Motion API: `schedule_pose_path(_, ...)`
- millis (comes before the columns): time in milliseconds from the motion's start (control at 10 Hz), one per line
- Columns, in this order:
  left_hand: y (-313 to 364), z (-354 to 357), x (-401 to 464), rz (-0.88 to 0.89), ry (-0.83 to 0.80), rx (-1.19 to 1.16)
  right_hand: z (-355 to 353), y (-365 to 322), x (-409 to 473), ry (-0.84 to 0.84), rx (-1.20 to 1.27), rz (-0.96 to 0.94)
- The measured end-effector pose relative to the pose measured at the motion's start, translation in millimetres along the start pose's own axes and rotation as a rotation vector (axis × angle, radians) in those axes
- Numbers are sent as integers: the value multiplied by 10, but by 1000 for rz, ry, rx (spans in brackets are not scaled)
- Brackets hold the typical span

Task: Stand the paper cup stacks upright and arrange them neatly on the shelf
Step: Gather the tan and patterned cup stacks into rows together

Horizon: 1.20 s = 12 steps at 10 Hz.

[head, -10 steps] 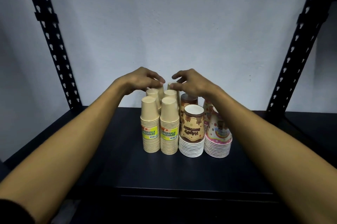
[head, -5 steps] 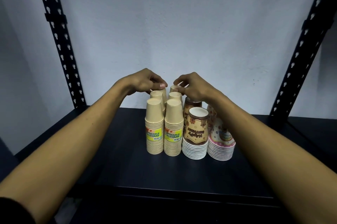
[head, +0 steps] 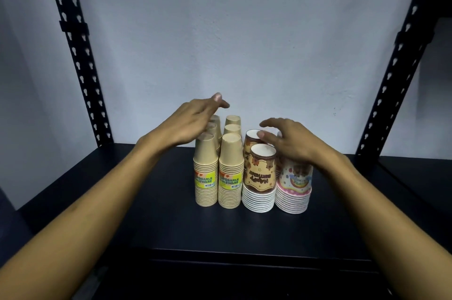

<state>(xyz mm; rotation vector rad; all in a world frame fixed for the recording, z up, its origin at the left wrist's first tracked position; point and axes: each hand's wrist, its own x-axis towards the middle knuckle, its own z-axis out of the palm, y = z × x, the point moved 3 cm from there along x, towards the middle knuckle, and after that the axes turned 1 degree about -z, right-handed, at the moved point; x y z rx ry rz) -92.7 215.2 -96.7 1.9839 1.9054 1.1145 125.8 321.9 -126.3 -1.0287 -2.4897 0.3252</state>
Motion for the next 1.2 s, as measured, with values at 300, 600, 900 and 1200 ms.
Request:
schedule_pose_path(300,137,386,-114,155,-251,382,42,-53,-213,-161,-177,-90)
schedule_pose_path(600,176,383,-155,192,-223,464,66,-64,-188,-82,-182,-99)
schedule_pose_path(900,274,328,-213,221,-113,469,-42,-44,-221,150,45,-67)
schedule_pose_path(1200,-11,-22,-1179,-42,368,45,-948,-344,-1176,605,364,-249)
